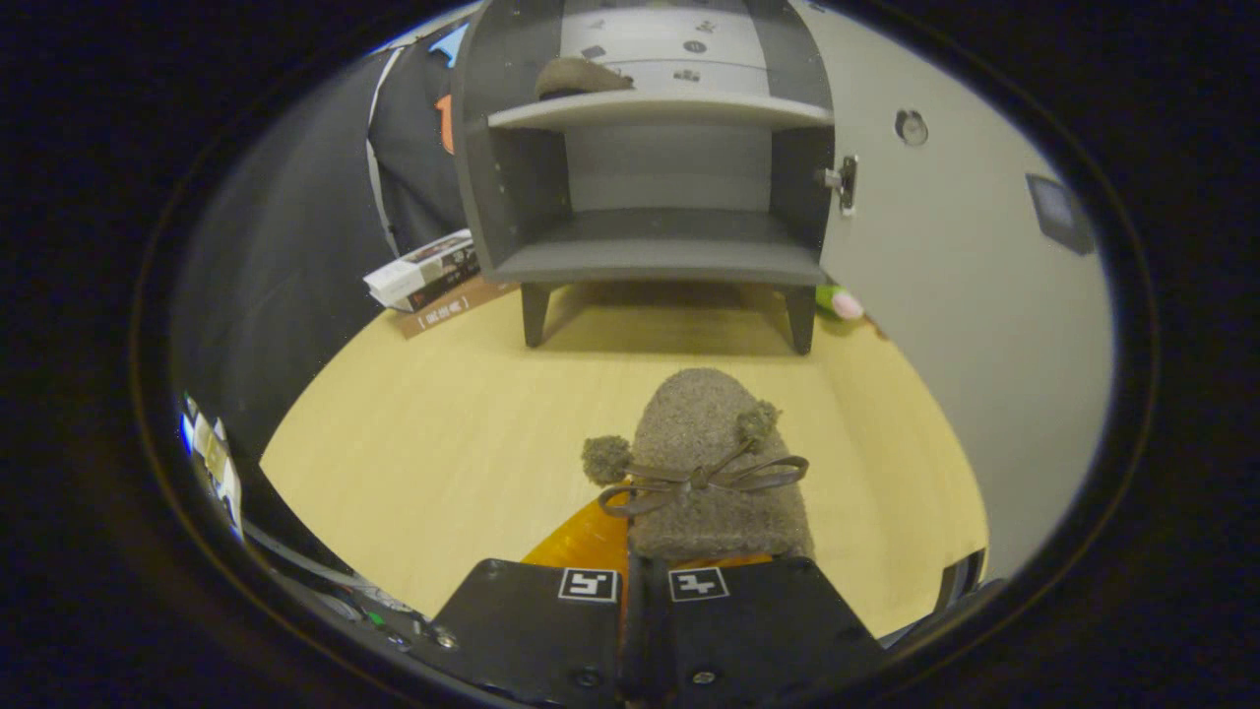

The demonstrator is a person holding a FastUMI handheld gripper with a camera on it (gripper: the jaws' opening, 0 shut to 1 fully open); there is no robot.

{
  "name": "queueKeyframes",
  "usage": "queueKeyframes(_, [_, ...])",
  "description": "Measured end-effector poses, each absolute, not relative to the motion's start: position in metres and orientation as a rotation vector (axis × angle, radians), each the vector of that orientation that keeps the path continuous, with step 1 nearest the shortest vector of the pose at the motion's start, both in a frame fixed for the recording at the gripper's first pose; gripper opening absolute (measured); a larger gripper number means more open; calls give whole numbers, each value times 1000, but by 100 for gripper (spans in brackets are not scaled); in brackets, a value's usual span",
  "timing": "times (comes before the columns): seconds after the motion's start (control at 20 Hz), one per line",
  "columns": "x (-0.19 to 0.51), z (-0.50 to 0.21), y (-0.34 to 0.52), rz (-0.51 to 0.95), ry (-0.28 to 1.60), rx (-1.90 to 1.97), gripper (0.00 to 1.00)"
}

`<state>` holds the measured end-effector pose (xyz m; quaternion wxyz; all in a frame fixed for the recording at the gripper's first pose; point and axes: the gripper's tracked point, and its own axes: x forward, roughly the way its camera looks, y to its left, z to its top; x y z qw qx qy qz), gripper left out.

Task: Open the shoe cabinet door, grab the shoes and put them into the shoe cabinet, then close the shoe cabinet door.

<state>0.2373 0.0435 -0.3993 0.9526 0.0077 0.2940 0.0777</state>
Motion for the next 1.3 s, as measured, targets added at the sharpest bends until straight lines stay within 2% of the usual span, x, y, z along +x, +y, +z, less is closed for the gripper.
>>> queueKeyframes(0.3, [262, -264, 54, 165, 404, -2, 6])
queueKeyframes(0.65, [343, -140, 65, 160, 226, -28, 6])
queueKeyframes(0.9, [417, -92, 69, 141, 174, -23, 6])
queueKeyframes(1.3, [536, -71, 70, 110, 200, -35, 6])
